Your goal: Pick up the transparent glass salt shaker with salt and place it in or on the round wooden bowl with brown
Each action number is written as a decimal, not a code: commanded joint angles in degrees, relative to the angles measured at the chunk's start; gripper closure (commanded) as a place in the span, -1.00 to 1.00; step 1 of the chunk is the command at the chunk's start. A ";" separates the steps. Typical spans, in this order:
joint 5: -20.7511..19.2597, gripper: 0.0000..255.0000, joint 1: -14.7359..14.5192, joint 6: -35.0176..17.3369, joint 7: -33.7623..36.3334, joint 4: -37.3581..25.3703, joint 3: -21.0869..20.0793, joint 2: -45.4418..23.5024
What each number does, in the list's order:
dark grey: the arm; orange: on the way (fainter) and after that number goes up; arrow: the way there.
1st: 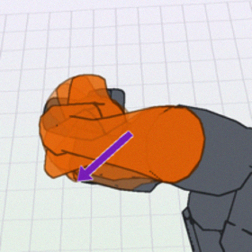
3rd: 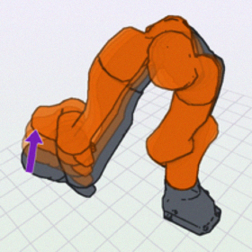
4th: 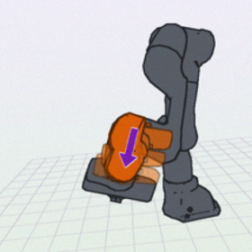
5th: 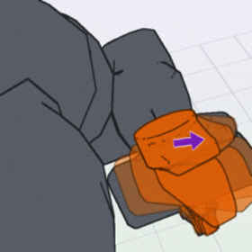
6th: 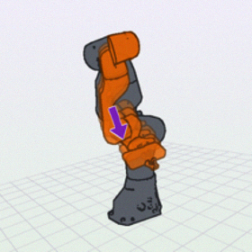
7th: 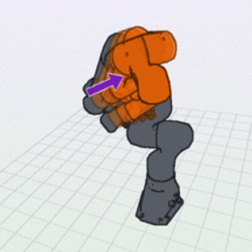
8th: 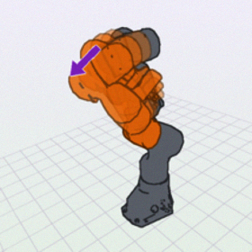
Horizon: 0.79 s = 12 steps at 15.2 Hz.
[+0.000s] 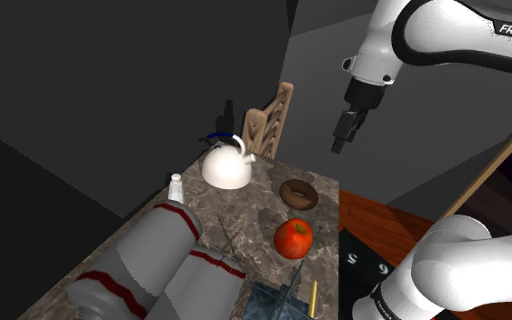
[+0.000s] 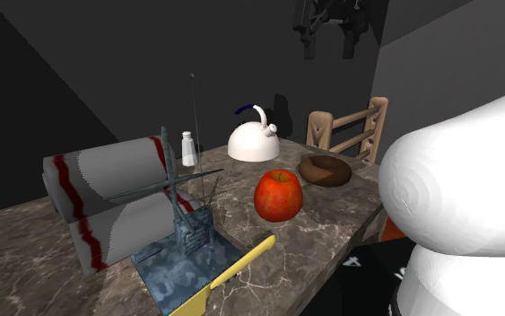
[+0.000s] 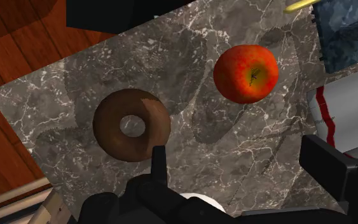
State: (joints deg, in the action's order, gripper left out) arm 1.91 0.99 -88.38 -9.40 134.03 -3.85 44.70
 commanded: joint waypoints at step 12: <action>5.04 -1.00 -1.40 -15.05 11.00 -3.33 -8.92 -17.37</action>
State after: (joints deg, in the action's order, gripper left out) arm 6.72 -0.37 -102.10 0.48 131.85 -11.92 29.60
